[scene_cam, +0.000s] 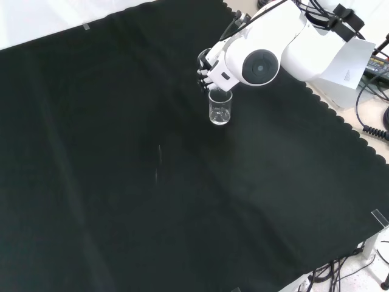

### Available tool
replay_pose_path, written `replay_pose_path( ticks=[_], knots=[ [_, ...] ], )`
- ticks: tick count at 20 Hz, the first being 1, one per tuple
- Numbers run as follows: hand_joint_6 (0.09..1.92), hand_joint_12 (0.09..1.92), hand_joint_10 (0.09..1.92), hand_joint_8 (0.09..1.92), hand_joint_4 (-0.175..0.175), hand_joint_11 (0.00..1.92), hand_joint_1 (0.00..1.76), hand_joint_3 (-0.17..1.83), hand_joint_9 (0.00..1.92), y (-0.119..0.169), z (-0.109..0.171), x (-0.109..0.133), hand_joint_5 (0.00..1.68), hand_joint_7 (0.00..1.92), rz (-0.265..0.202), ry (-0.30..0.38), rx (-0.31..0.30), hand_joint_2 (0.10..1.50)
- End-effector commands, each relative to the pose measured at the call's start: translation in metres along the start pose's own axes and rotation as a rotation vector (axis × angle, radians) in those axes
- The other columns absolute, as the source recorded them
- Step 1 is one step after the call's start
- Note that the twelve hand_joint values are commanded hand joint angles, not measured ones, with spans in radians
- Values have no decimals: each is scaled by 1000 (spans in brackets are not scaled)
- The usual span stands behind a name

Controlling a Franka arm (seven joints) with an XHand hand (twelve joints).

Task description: Pour the water from the handheld beaker into the one on the table.

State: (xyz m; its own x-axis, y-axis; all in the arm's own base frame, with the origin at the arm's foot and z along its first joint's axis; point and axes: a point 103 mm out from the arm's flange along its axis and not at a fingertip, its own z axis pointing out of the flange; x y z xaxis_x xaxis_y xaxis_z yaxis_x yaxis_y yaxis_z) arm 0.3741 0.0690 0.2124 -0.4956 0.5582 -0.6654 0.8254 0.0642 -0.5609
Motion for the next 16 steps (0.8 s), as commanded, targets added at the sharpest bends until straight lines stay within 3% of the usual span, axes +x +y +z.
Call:
replay_pose_path(
  ticks=[1, 13, 16],
  knots=[
    [87, 559, 87, 87, -175, 1588, 1321, -175, 1811, 0, 2, -1, 1533, 1577, -4, 28, -16, 1008],
    [87, 554, 87, 87, -175, 1587, 1321, -175, 1810, -3, 13, -14, 1533, 1577, 0, 238, -136, 1008],
    [87, 554, 87, 87, -175, 1588, 1321, -175, 1809, -2, 18, -20, 1533, 1577, -6, 350, -159, 1008]
  ],
)
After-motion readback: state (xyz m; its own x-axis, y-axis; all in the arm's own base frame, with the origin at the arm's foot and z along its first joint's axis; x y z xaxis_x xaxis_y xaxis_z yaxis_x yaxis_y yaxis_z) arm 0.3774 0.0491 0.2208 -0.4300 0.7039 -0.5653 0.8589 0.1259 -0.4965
